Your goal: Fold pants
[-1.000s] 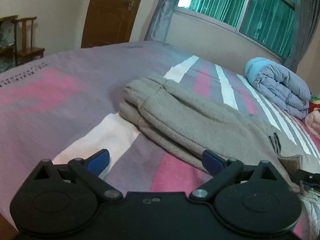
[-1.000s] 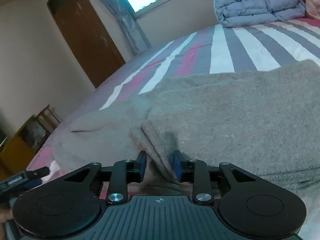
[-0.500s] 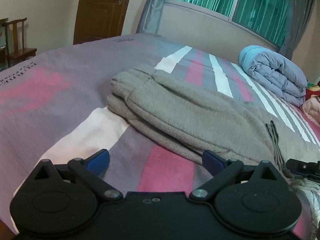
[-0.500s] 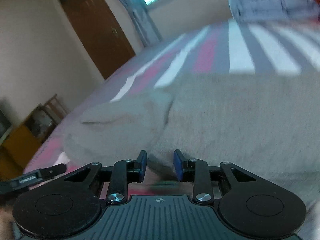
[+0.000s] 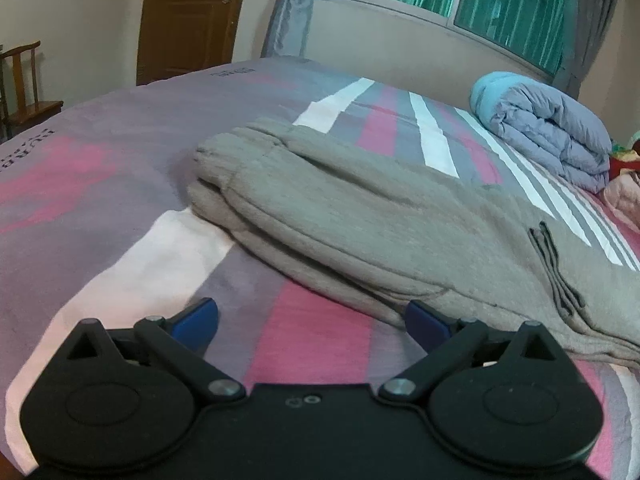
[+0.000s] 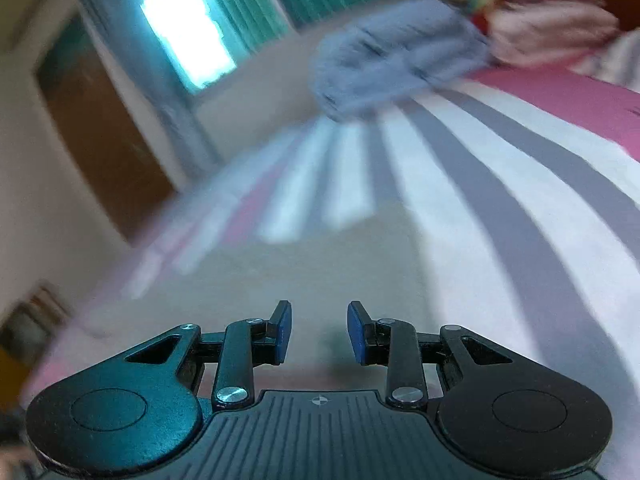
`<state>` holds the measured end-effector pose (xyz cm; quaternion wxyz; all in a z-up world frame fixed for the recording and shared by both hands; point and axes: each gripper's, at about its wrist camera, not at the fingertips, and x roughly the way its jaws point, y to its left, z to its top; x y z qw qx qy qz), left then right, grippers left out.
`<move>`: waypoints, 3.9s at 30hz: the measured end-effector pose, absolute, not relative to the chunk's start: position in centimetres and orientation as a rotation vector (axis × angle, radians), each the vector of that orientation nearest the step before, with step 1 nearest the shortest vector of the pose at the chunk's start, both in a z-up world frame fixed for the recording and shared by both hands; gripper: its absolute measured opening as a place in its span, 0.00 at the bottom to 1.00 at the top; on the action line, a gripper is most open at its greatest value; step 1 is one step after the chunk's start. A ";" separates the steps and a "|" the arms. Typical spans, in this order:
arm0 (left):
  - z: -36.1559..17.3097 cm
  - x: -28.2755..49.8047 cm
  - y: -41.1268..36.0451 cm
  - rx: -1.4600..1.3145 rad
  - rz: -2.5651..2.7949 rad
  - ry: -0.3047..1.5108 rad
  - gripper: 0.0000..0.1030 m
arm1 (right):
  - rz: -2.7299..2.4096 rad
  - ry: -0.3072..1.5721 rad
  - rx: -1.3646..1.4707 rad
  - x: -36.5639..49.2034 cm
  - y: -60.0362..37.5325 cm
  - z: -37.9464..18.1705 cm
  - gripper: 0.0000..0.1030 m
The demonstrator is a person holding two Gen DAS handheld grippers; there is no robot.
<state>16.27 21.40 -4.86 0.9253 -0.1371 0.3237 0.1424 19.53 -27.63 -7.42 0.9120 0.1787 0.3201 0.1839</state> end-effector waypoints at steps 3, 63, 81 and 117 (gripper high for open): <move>-4.8 16.6 21.0 -0.281 0.294 0.665 0.92 | 0.381 0.712 0.363 19.1 -28.5 -9.3 0.30; -9.1 19.9 32.6 -0.938 0.214 0.339 0.26 | 0.102 0.550 0.589 18.4 -36.3 -9.5 0.69; 2.8 27.6 2.0 -0.276 -0.222 0.314 0.26 | 0.066 0.472 0.612 17.2 -40.2 -6.9 0.69; -2.5 20.0 12.0 -0.246 -0.011 0.423 0.83 | 0.430 0.517 0.695 16.3 -35.4 -6.4 0.69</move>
